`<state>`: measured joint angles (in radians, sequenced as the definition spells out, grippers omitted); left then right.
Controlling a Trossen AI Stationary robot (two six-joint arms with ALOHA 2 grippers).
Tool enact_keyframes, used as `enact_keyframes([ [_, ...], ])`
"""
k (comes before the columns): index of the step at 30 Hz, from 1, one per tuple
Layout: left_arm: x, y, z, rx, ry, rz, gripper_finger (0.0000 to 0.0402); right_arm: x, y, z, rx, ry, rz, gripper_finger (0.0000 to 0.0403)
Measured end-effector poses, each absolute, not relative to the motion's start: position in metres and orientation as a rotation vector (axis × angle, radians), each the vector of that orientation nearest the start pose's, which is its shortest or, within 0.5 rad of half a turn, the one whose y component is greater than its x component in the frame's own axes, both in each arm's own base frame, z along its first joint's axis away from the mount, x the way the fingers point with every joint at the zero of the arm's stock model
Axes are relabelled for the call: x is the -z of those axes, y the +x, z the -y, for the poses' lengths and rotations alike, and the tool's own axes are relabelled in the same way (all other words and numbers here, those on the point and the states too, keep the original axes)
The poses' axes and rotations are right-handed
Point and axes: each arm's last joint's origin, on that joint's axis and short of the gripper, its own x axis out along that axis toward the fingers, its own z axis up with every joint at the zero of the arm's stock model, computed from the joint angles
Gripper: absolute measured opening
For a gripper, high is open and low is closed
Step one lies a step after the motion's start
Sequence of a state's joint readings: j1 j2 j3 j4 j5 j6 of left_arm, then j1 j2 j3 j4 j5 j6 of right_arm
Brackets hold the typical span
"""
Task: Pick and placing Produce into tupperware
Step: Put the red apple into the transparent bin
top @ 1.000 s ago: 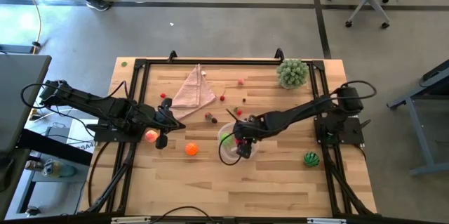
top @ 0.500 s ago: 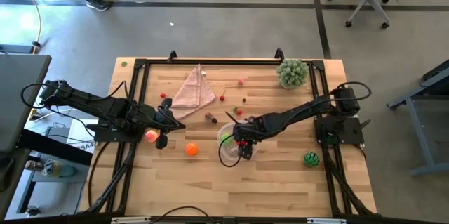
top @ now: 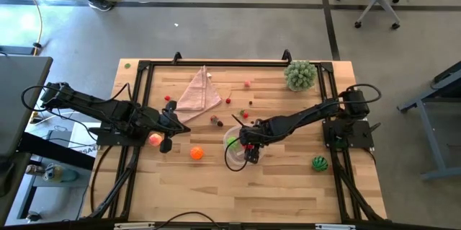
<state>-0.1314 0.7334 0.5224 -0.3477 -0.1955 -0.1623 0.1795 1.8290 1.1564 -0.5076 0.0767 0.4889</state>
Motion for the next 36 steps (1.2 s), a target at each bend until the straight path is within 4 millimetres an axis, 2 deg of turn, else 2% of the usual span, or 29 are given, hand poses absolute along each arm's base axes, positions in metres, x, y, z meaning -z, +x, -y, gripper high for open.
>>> enact_keyframes([
  [36,-0.2365,0.1569,0.0151,-0.107,-0.067,-0.545,0.0001,-0.1643,0.3483,-0.0553,0.291,0.233,-1.129,0.0297],
])
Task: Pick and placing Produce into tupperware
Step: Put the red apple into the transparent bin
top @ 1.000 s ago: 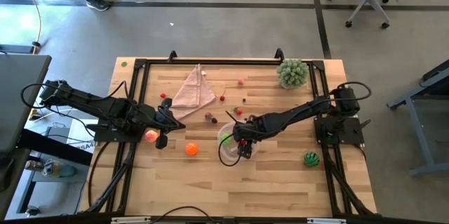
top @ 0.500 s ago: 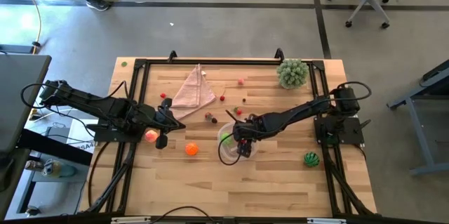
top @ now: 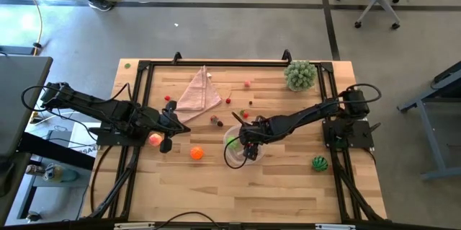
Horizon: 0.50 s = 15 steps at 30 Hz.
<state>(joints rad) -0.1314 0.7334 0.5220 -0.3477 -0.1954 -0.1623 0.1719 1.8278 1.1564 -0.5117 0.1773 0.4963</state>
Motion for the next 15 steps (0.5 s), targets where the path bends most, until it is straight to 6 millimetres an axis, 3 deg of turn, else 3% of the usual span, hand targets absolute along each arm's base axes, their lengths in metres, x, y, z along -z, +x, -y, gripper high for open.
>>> enact_keyframes([
  [15,-0.2365,0.1569,0.0151,-0.107,-0.067,-0.545,0.0001,-0.1654,0.3508,-0.0564,0.263,0.256,-1.109,0.0297],
])
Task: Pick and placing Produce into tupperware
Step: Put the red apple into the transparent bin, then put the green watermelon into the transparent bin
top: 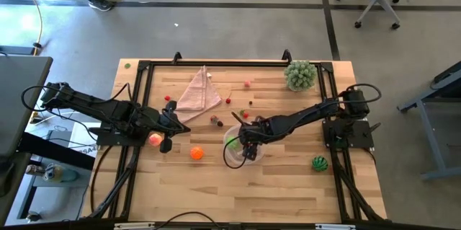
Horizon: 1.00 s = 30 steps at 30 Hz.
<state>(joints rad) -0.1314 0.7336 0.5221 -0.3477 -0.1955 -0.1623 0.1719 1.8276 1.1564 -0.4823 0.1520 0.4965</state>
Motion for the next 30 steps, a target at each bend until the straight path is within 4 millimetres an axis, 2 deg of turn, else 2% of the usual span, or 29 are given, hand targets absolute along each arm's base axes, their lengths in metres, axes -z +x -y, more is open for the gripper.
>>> enact_keyframes([
  [8,-0.236,0.157,0.015,-0.107,-0.067,-0.545,0.0001,-0.166,0.352,-0.057,0.265,0.278,-1.094,0.0300],
  [19,-0.236,0.157,0.015,-0.107,-0.067,-0.545,0.0001,-0.166,0.351,-0.057,0.273,0.273,-1.099,0.0376],
  [26,-0.237,0.157,0.015,-0.107,-0.067,-0.544,0.0001,-0.166,0.351,-0.057,0.242,0.293,-1.114,0.0376],
  [30,-0.237,0.157,0.015,-0.107,-0.067,-0.545,0.0001,-0.177,0.349,-0.055,0.238,0.308,-1.141,0.0376],
])
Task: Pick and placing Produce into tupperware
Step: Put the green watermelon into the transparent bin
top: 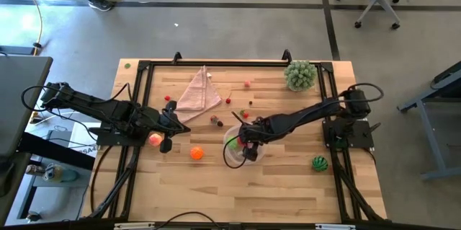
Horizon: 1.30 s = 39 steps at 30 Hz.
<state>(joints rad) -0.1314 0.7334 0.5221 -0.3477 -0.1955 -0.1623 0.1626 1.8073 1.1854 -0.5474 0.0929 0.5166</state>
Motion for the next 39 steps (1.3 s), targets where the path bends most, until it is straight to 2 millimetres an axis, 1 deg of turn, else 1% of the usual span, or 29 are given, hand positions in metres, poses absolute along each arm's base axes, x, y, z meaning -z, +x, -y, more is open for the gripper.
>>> enact_keyframes([
  [4,-0.237,0.157,0.015,-0.107,-0.067,-0.545,0.0001,-0.198,0.345,-0.051,0.275,0.335,-1.164,0.0376],
  [6,-0.237,0.157,0.015,-0.107,-0.067,-0.545,0.0001,-0.213,0.342,-0.050,0.296,0.365,-1.162,0.0376],
  [9,-0.236,0.157,0.015,-0.107,-0.067,-0.545,0.0001,-0.239,0.331,-0.049,0.353,0.428,-1.171,0.0376],
  [12,-0.237,0.157,0.015,-0.107,-0.067,-0.545,0.0001,-0.262,0.316,-0.047,0.443,0.510,-1.177,0.0376],
  [14,-0.237,0.157,0.015,-0.107,-0.067,-0.545,0.0001,-0.276,0.303,-0.046,0.515,0.586,-1.177,0.0376],
  [16,-0.236,0.157,0.015,-0.107,-0.067,-0.545,0.0001,-0.285,0.288,-0.047,0.593,0.654,-1.182,0.0376],
  [19,-0.236,0.157,0.015,-0.107,-0.067,-0.545,0.0001,-0.292,0.262,-0.051,0.758,0.721,-1.195,0.0376],
  [21,-0.236,0.157,0.015,-0.107,-0.067,-0.545,0.0001,-0.294,0.247,-0.055,0.873,0.758,-1.195,0.0376],
  [23,-0.236,0.157,0.015,-0.107,-0.067,-0.545,0.0001,-0.292,0.235,-0.062,0.952,0.788,-1.200,0.0376],
  [27,-0.236,0.157,0.015,-0.107,-0.067,-0.545,0.0001,-0.282,0.216,-0.085,1.021,0.849,-1.206,0.0376],
  [33,-0.236,0.157,0.015,-0.106,-0.067,-0.545,0.0001,-0.258,0.191,-0.121,1.156,1.028,-1.213,0.0376],
  [36,-0.236,0.157,0.015,-0.107,-0.067,-0.545,0.0001,-0.250,0.181,-0.135,1.188,1.080,-1.199,0.0376],
  [39,-0.237,0.157,0.015,-0.107,-0.067,-0.545,0.0001,-0.244,0.170,-0.145,1.251,1.114,-1.172,0.0376],
])
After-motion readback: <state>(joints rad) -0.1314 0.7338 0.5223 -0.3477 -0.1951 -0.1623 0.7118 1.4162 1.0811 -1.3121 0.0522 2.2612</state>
